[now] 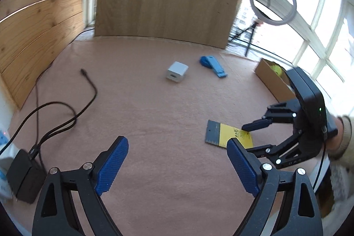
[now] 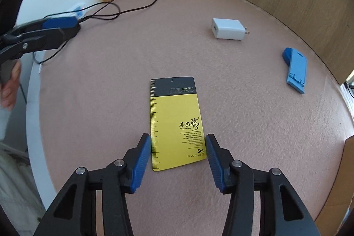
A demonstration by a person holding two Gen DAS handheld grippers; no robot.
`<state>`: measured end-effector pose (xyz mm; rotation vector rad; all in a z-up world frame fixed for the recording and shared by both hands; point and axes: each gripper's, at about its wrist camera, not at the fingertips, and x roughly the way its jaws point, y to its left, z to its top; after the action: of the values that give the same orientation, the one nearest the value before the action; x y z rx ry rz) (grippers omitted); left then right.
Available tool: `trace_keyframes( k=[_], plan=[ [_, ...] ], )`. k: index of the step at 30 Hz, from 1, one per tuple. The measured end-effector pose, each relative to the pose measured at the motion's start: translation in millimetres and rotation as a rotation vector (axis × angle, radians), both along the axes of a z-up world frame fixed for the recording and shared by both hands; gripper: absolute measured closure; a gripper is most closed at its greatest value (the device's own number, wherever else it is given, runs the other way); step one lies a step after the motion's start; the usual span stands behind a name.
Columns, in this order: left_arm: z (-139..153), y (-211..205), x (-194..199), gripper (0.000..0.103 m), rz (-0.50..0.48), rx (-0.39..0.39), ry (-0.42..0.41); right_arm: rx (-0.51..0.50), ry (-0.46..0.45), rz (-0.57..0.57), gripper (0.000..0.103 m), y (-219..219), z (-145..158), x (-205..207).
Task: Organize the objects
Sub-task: 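Grasp the yellow card with the right gripper while the left gripper grasps its other end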
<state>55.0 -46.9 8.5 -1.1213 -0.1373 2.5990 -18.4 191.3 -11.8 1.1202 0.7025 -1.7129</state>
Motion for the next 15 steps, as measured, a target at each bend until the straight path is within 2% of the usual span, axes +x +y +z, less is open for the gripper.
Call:
trace_keyframes(
  k=[5,8,11,15],
  plan=[
    [-18,69,16,0.01,-0.427,-0.149,0.02,0.026,-0.029,0.26,0.057,33,1,35],
    [-28,107,28,0.012,-0.634,-0.226,0.034,0.033,-0.016,0.414,0.057,49,0,53],
    [-35,132,27,0.02,-0.728,-0.258,0.005,0.038,0.006,0.497,0.057,57,-1,58],
    [-44,148,21,0.029,-0.792,-0.265,-0.044,0.041,0.011,0.566,0.057,59,-1,56]
  ],
)
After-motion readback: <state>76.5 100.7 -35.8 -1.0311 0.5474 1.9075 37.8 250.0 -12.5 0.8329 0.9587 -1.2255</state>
